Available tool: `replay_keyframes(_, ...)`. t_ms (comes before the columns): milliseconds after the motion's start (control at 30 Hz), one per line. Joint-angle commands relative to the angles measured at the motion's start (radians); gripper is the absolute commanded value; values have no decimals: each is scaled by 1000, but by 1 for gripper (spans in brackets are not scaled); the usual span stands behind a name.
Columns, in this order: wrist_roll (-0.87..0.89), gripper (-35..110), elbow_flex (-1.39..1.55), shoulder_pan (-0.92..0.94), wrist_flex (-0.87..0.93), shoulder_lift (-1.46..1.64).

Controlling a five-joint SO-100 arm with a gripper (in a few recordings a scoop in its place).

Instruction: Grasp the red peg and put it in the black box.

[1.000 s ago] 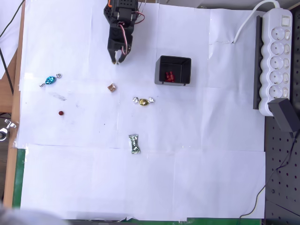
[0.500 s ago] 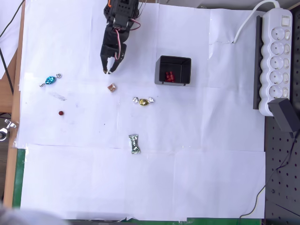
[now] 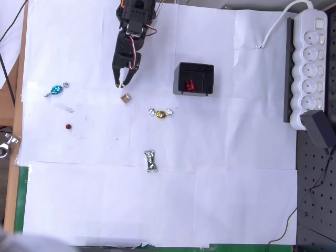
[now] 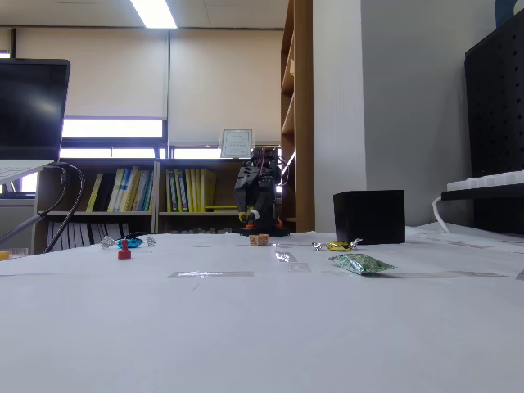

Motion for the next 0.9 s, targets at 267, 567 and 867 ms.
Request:
replay_keyframes(267,-28,0,-71,18,-160,146)
replay_keyframes(567,-9,0,-71,28,-247,187)
replay_keyframes(867,114,0,-71,44,-420,229)
